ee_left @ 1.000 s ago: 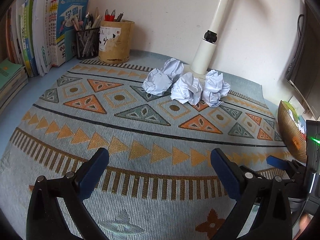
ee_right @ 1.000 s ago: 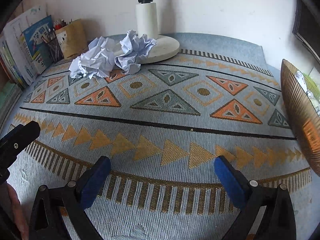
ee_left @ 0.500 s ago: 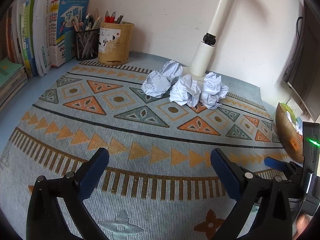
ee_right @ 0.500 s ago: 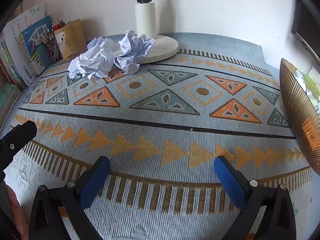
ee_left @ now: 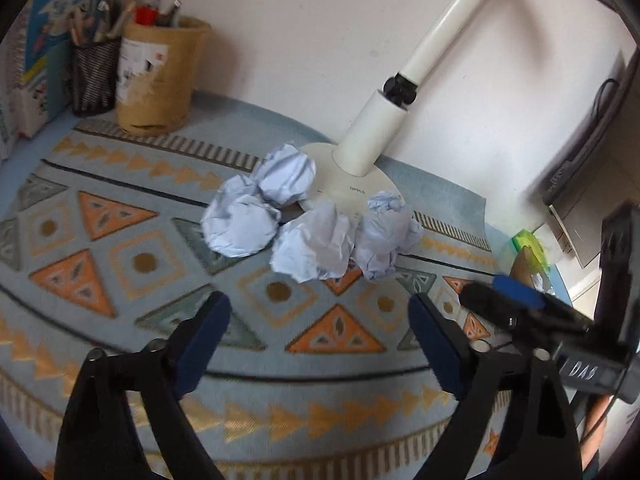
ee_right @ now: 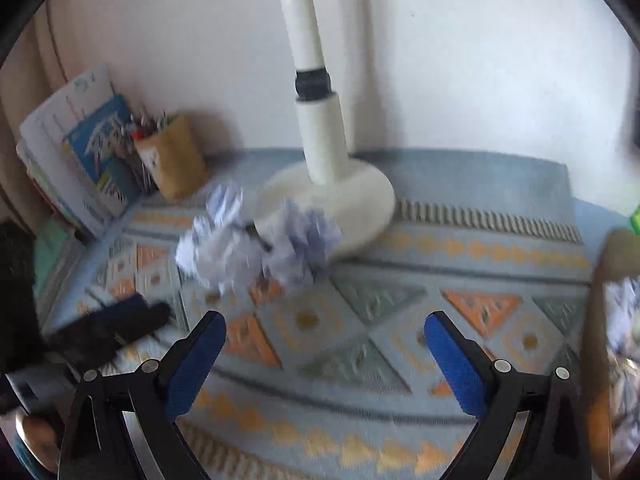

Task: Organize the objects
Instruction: 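Move both tools back toward the remaining paper balls by the lamp, then close the left gripper on a paper ball while the right gripper grasps another, then lift both held paper balls off the rug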

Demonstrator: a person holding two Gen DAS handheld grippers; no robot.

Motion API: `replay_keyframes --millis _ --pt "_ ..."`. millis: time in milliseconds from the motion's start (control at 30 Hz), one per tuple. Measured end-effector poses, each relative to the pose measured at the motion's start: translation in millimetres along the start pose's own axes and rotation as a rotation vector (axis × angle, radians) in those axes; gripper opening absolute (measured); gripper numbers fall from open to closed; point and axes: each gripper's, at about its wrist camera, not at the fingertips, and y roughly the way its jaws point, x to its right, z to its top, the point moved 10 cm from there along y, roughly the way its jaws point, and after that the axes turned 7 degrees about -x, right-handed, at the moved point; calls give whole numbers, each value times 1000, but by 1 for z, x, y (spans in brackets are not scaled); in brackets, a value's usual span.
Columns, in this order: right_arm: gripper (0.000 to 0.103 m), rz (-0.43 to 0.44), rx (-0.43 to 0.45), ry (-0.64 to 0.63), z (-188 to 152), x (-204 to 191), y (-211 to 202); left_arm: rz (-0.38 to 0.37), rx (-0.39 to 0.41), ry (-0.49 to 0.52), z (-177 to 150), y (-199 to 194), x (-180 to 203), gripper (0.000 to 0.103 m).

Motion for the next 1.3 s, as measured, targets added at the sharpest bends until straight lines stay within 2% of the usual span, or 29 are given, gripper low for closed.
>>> replay_keyframes --millis 67,133,233,300,367,400,433,500,633,767,833,900,967,1033,1100,1200,1300 --pt "98 61 -6 29 15 -1 13 51 -6 3 7 17 0 78" --pt "98 108 -23 66 26 0 30 48 -22 17 10 32 4 77" --pt "90 96 -60 79 34 0 53 75 2 25 14 41 4 74" --pt "74 89 -91 81 34 0 68 82 5 20 15 46 3 74" --pt "61 98 -110 84 32 -1 76 76 -23 13 13 52 2 59" --pt "56 82 -84 81 33 -1 74 88 -23 21 13 51 2 56" --pt "52 87 -73 76 34 -2 74 91 -21 36 13 51 3 48" --pt "46 109 -50 75 33 -3 69 79 -23 46 11 50 6 43" --pt "44 145 9 105 30 4 41 86 23 119 4 35 20 39" --pt "44 198 27 128 19 10 1 40 38 175 -16 4 37 38" --pt "44 238 9 132 0 7 -20 5 39 177 -30 -18 38 38" --pt "44 266 -52 105 -31 2 -34 -23 32 177 -48 -36 40 38" --pt "44 291 -91 73 -62 -5 -44 -5 43 182 -69 -50 41 38" --pt "44 269 -114 20 -92 -10 -51 23 55 185 -89 -58 39 39" --pt "44 201 -121 -21 -114 -11 -51 35 43 165 -95 -55 32 39" --pt "44 166 -117 -41 -127 -11 -45 55 58 128 -92 -34 17 39" --pt "48 102 -70 -92 -132 -10 -40 57 101 123 -87 -38 15 40"
